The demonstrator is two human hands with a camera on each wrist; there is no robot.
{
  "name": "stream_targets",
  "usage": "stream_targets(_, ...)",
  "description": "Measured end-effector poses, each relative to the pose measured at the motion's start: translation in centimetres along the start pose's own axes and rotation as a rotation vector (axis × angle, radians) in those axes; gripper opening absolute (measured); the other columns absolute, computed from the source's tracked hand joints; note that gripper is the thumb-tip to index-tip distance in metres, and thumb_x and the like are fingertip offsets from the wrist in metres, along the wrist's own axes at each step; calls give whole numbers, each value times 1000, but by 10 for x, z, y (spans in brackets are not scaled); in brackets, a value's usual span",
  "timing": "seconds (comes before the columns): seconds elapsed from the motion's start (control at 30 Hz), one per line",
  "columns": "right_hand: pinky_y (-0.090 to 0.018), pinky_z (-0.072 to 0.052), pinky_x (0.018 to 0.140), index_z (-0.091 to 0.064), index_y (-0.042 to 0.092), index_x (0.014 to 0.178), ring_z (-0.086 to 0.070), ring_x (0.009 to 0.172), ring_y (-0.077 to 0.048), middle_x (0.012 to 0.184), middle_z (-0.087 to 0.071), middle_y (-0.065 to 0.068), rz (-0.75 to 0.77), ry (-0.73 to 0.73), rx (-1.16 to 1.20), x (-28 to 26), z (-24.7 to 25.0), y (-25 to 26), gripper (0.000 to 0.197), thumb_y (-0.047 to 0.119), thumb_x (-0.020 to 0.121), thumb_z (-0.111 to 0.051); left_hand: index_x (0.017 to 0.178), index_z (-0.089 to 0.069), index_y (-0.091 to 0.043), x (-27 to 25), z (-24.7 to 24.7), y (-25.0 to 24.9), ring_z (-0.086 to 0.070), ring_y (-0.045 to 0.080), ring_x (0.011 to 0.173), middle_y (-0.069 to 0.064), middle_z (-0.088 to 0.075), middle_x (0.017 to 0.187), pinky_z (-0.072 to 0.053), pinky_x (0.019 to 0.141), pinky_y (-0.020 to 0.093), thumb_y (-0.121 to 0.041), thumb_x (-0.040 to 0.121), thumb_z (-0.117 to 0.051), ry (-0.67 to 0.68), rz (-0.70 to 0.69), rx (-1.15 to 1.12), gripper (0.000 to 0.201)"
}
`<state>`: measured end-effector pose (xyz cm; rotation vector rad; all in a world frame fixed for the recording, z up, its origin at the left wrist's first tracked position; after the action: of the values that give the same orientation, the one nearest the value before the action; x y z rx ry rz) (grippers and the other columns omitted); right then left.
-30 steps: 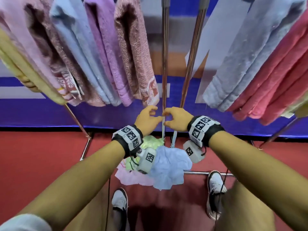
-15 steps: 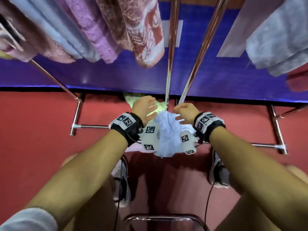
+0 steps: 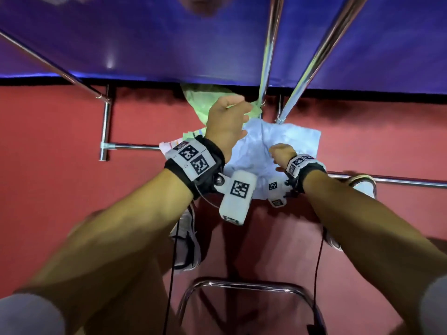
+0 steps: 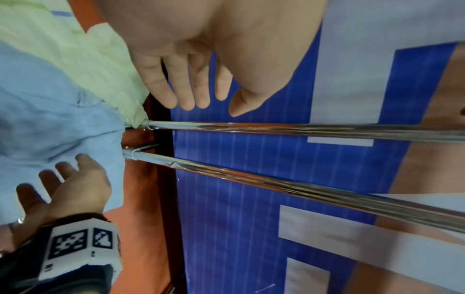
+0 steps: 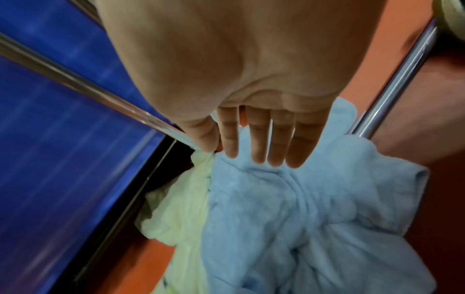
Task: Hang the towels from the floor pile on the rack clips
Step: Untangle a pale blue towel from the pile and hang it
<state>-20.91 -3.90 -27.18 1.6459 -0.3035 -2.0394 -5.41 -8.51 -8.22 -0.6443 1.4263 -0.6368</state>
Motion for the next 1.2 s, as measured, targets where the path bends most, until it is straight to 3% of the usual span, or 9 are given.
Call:
stream_targets(0.1, -19, -46, 78, -49, -1, 137, -52, 115, -28, 131, -53, -14, 41, 43, -106, 22, -19, -16, 37, 8, 101, -45, 94, -56, -24, 11, -1, 7, -58, 16, 85, -3, -61, 90, -47, 73, 31, -13, 91, -61, -12, -18, 44, 12)
stream_targets(0.23, -32, -34, 106, -31, 3, 149, -40, 136, -31, 152, -35, -19, -27, 71, -44, 36, -40, -36, 51, 13, 102, -48, 97, -56, -21, 20, 3, 11, -57, 15, 82, 3, -61, 97, -46, 64, 27, -13, 91, -62, -63, -65, 129, 12)
stream_targets(0.33, -31, -28, 109, -31, 2, 149, -34, 140, -33, 152, -35, -16, -93, 83, -77, 35, -44, -43, 53, 18, 102, -47, 97, -57, -23, 25, 4, 16, -58, 15, 84, 2, -61, 98, -47, 66, 28, -14, 90, -64, -68, -59, 144, 14)
stream_targets(0.43, -34, -32, 108, -47, 5, 141, -41, 134, -33, 145, -46, -14, -63, 20, -192, 46, -36, -58, 58, 38, 94, -41, 100, -56, -21, 27, 2, 18, -57, 14, 83, 2, -60, 97, -48, 67, 28, -12, 90, -63, -69, -77, 149, 15)
stream_targets(0.6, -27, -51, 87, -73, 16, 95, -64, 94, -20, 95, -69, -1, 5, -203, 36, 24, -18, -43, 21, 29, 79, -77, 103, -55, -18, 25, -7, 12, -57, 16, 83, 0, -59, 91, -47, 66, 28, -9, 90, -62, -43, -116, 125, 17)
stream_targets(0.7, -24, -53, 67, -63, 19, 64, -62, 65, -15, 66, -66, 2, 95, -297, 155, 1, -8, -15, 26, 29, 67, -87, 101, -56, -21, 20, -7, 1, -58, 16, 85, -2, -59, 89, -47, 69, 31, -10, 90, -62, -31, -142, 104, 17)
stream_targets(0.87, -22, -36, 40, -41, 20, 59, -43, 33, -9, 48, -41, 1, 342, -174, 213, -48, -6, 40, 41, -7, 74, -67, 110, -56, -23, 1, 2, -14, -62, 17, 92, -3, -61, 97, -49, 76, 33, -15, 91, -62, 86, -145, 146, 22)
stream_targets(1.1, -15, -35, 60, -42, 20, 71, -39, 58, 1, 69, -42, 3, 818, -69, 177, -168, 8, 96, 46, -22, 76, -61, 104, -61, -21, -57, 18, -16, -64, 20, 101, 9, -65, 116, -50, 75, 29, 12, 79, -45, 212, -158, 159, 45)
stream_targets(1.2, -17, -43, 64, -44, 17, 73, -48, 63, -7, 71, -47, -3, 895, 14, 191, -225, 16, 105, 43, -20, 77, -65, 107, -59, -13, -93, 19, -6, -56, 6, 62, 16, -63, 101, -38, 53, 17, 14, 63, -40, 386, -224, 217, 55)
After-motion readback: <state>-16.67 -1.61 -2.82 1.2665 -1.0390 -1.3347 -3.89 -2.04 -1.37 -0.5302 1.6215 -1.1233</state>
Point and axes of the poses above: each hand's wrist, its own x-axis towards the middle knuckle, its own z-axis out of the back of the hand, y = z × x, the point moved 3 cm from there along x, towards the middle knuckle
